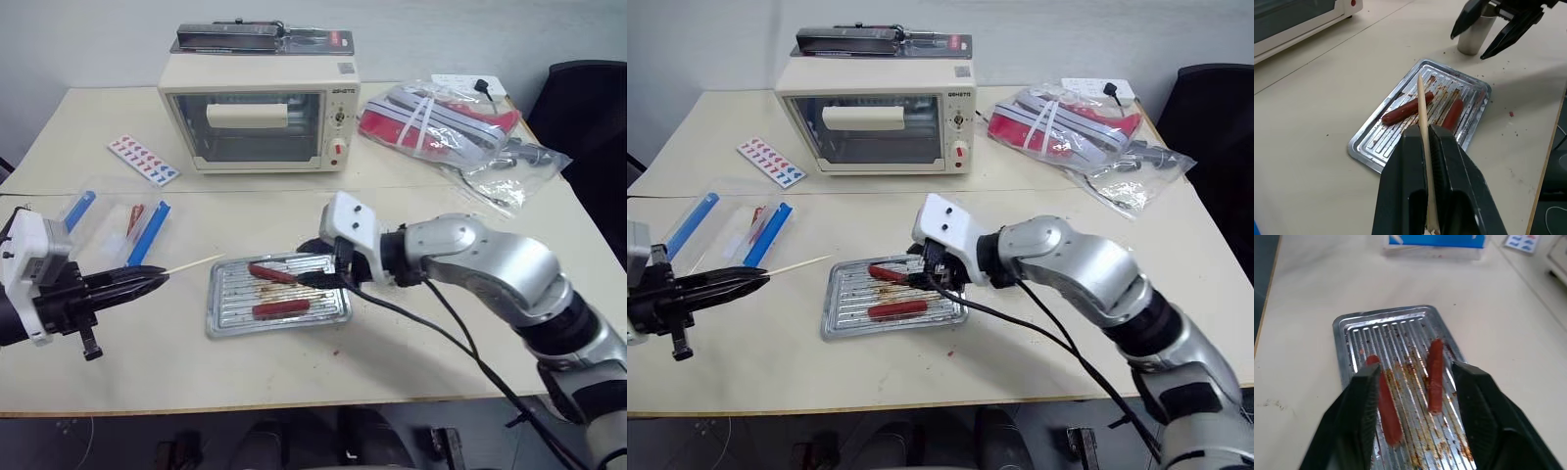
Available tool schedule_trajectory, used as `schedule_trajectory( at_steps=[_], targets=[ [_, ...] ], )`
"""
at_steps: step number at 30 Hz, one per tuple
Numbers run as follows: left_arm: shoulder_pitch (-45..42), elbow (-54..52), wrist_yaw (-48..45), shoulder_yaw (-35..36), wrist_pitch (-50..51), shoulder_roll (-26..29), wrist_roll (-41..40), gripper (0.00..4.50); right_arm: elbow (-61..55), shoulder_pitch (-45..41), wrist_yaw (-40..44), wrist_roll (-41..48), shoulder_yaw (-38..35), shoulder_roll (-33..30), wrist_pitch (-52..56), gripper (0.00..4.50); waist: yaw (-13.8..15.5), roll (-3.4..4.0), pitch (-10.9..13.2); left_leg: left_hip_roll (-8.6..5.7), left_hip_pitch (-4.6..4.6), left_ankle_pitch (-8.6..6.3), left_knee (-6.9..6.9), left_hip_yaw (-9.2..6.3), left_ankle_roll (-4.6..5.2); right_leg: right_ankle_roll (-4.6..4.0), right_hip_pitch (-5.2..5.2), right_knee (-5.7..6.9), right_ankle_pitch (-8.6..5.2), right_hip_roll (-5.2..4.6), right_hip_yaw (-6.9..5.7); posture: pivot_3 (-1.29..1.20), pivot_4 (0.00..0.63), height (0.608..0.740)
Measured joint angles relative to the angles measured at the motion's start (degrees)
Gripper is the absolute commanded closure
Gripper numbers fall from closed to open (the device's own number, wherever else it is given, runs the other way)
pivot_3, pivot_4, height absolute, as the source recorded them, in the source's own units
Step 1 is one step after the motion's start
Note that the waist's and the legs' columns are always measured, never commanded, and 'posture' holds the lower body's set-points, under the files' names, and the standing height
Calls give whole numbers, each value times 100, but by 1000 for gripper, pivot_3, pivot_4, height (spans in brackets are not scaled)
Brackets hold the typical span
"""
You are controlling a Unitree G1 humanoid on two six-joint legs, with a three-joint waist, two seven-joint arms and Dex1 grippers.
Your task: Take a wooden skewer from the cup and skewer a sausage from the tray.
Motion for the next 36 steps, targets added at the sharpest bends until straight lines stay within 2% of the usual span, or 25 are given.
schedule_trajectory(
  at_steps=[13, 22, 36],
  targets=[
    [532, -166, -332, 346, -24, 101, 2, 4500, 858, 358, 670, -1587, 880, 927, -688, 2774, -23, 0, 0, -1, 0, 1, -2, 4, -7, -3, -13, 13, -2, 2, 2, 0, 150, 740],
    [440, -168, -307, 342, -34, 161, 0, 4500, 1245, 522, 815, -2353, 917, 1391, -995, 2774, -31, 0, 0, -3, 0, 1, -3, 5, -8, -3, -15, 16, -2, 2, 1, 0, 150, 740],
    [201, -91, -238, 147, -49, 161, -1, 4500, 1723, 701, 1083, -2881, 910, 1649, -1163, 2774, -31, 0, 0, -5, 0, 1, 0, 5, -10, -4, -18, 25, -2, 2, -1, 0, 150, 740]
  ],
)
